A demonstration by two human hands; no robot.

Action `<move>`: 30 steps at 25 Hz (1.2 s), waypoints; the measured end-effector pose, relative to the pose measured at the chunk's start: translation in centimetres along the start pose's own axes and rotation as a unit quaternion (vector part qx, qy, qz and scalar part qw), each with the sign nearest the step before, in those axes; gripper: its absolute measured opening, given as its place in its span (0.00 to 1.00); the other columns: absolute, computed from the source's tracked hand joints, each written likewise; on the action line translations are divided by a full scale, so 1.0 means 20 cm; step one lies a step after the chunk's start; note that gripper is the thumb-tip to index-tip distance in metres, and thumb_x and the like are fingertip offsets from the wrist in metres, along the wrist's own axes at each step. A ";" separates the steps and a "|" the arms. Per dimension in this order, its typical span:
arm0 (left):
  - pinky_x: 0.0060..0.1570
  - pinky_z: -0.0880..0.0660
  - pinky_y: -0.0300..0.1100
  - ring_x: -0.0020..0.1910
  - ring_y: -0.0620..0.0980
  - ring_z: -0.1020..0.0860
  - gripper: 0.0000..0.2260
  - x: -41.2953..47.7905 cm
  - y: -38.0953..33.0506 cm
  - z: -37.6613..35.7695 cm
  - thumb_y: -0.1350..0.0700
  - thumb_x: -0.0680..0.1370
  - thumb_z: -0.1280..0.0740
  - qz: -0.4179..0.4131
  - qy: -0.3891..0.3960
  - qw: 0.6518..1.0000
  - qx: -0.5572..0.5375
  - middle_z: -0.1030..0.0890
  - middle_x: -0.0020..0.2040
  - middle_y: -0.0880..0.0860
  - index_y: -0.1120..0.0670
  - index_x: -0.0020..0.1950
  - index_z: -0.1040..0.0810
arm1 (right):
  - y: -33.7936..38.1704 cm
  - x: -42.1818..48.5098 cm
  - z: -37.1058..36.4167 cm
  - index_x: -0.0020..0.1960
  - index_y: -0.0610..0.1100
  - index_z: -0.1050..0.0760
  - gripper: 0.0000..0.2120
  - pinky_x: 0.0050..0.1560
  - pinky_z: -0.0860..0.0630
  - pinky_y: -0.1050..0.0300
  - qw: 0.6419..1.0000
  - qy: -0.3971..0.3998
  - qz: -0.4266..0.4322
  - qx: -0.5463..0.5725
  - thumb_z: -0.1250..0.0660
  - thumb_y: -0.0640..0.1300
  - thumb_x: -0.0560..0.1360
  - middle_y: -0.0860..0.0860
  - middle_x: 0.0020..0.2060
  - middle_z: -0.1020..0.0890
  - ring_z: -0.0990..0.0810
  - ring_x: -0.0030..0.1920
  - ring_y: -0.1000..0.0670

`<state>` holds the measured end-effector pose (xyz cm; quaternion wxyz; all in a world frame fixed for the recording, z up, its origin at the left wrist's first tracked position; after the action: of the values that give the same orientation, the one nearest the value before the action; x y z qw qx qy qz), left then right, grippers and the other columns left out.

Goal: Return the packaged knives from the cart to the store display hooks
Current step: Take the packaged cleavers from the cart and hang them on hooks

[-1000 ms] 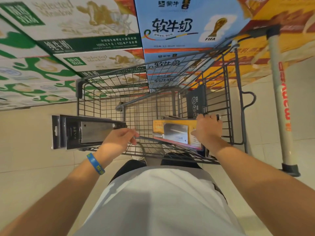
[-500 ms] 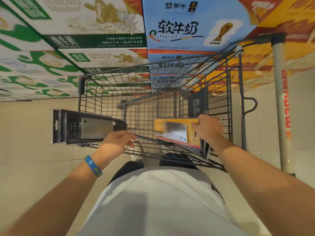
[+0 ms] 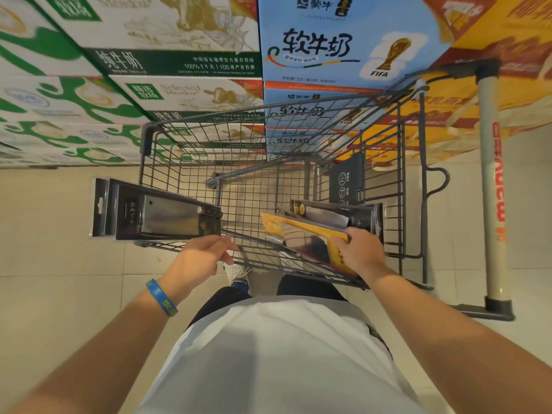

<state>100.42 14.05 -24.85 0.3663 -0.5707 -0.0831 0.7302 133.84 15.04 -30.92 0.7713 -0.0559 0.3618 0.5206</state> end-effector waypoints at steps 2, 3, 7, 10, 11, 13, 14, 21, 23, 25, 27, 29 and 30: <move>0.30 0.30 0.36 0.28 0.46 0.29 0.12 -0.01 0.02 0.00 0.49 0.83 0.39 -0.001 -0.002 1.000 0.008 0.16 0.37 0.48 0.46 0.46 0.17 | 0.01 0.01 0.00 0.51 0.47 0.22 0.11 0.42 0.22 0.52 1.000 0.008 -0.006 0.006 0.36 0.54 0.82 0.49 0.41 0.20 0.20 0.43 0.47; 0.29 0.30 0.36 0.28 0.45 0.29 0.12 -0.02 0.02 -0.01 0.49 0.83 0.39 -0.004 -0.004 1.000 0.013 0.16 0.37 0.47 0.46 0.46 0.17 | 0.02 0.01 0.01 0.51 0.47 0.22 0.11 0.42 0.22 0.52 1.000 0.006 -0.008 0.009 0.37 0.54 0.82 0.49 0.41 0.20 0.20 0.43 0.46; 0.28 0.29 0.34 0.25 0.40 0.28 0.13 -0.04 0.03 -0.01 0.48 0.83 0.40 -0.018 -0.009 0.999 0.033 0.16 0.38 0.45 0.45 0.46 0.17 | 0.05 -0.05 0.02 0.43 0.48 0.24 0.13 0.30 0.32 0.59 0.998 -0.045 0.038 -0.029 0.35 0.54 0.82 0.53 0.33 0.24 0.25 0.34 0.53; 0.27 0.30 0.33 0.26 0.41 0.29 0.12 -0.05 0.01 -0.03 0.48 0.83 0.41 -0.027 -0.004 0.999 0.027 0.16 0.38 0.45 0.45 0.48 0.18 | 0.06 -0.11 0.02 0.40 0.50 0.28 0.14 0.28 0.39 0.61 0.995 -0.059 0.059 -0.045 0.35 0.55 0.82 0.56 0.31 0.27 0.29 0.32 0.56; 0.26 0.31 0.32 0.25 0.41 0.29 0.12 -0.05 0.00 -0.04 0.49 0.83 0.41 -0.030 -0.004 0.999 0.023 0.16 0.37 0.45 0.46 0.48 0.18 | 0.06 -0.11 0.02 0.42 0.49 0.27 0.12 0.29 0.38 0.61 0.997 -0.056 0.051 -0.025 0.35 0.54 0.82 0.54 0.33 0.25 0.28 0.33 0.55; 0.24 0.32 0.31 0.24 0.39 0.28 0.13 -0.06 -0.04 -0.07 0.49 0.83 0.40 -0.038 -0.006 0.999 0.022 0.16 0.37 0.45 0.46 0.47 0.17 | 0.03 -0.10 0.05 0.45 0.47 0.26 0.11 0.31 0.36 0.62 0.998 -0.044 0.028 0.025 0.34 0.52 0.82 0.52 0.36 0.24 0.26 0.37 0.52; 0.24 0.32 0.31 0.23 0.39 0.28 0.13 -0.06 -0.06 -0.08 0.50 0.83 0.40 -0.042 -0.005 0.999 0.019 0.16 0.36 0.45 0.47 0.46 0.17 | 0.01 -0.09 0.06 0.44 0.47 0.26 0.11 0.31 0.36 0.63 0.998 -0.040 0.018 0.046 0.34 0.51 0.82 0.52 0.35 0.24 0.26 0.37 0.51; 0.24 0.32 0.33 0.23 0.41 0.30 0.13 -0.07 -0.12 -0.11 0.50 0.83 0.40 -0.048 0.006 0.998 0.036 0.16 0.36 0.47 0.48 0.47 0.17 | -0.07 -0.08 0.04 0.52 0.43 0.19 0.13 0.38 0.29 0.59 0.991 -0.021 -0.004 0.132 0.37 0.51 0.83 0.54 0.35 0.25 0.23 0.41 0.50; 0.25 0.32 0.33 0.23 0.42 0.29 0.13 -0.07 -0.13 -0.10 0.50 0.83 0.40 -0.048 0.010 0.998 0.034 0.16 0.36 0.45 0.48 0.47 0.17 | -0.05 -0.07 0.05 0.58 0.44 0.18 0.14 0.40 0.29 0.58 0.985 -0.021 -0.013 0.171 0.36 0.52 0.83 0.52 0.38 0.21 0.23 0.42 0.51; 0.25 0.32 0.33 0.23 0.42 0.29 0.13 -0.07 -0.13 -0.09 0.50 0.83 0.40 -0.049 0.011 0.998 0.027 0.15 0.37 0.44 0.48 0.47 0.16 | -0.04 -0.04 0.08 0.55 0.47 0.17 0.12 0.38 0.29 0.58 0.975 -0.029 -0.041 0.217 0.34 0.53 0.81 0.51 0.37 0.19 0.22 0.40 0.50; 0.25 0.32 0.34 0.24 0.42 0.29 0.13 -0.07 -0.13 -0.08 0.50 0.83 0.40 -0.047 0.008 0.999 0.021 0.15 0.37 0.45 0.48 0.47 0.16 | -0.02 -0.02 0.09 0.47 0.48 0.18 0.10 0.34 0.31 0.59 0.972 -0.027 -0.048 0.229 0.33 0.53 0.80 0.51 0.34 0.19 0.21 0.37 0.50; 0.24 0.32 0.33 0.24 0.42 0.29 0.13 -0.08 -0.12 -0.08 0.50 0.83 0.40 -0.045 0.004 0.999 0.017 0.15 0.37 0.47 0.48 0.47 0.17 | 0.00 -0.02 0.09 0.45 0.48 0.18 0.10 0.33 0.32 0.60 0.974 -0.029 -0.047 0.219 0.32 0.52 0.80 0.51 0.32 0.19 0.22 0.34 0.51; 0.24 0.32 0.33 0.24 0.42 0.29 0.13 -0.08 -0.13 -0.07 0.50 0.84 0.40 -0.045 0.002 0.999 0.016 0.15 0.37 0.49 0.48 0.47 0.17 | 0.01 -0.01 0.09 0.43 0.46 0.18 0.11 0.33 0.33 0.60 0.972 -0.036 -0.054 0.227 0.32 0.51 0.80 0.51 0.31 0.21 0.24 0.32 0.51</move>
<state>102.99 14.40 -22.77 0.4078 -0.5623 -0.0961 0.7130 134.54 15.74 -29.42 0.8034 0.1194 0.4392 0.3839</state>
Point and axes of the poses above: each hand's wrist, its own x-axis towards the middle knuckle, its own z-axis out of the back of the hand, y = z × x, the point moved 4 cm from there along x, towards the middle knuckle
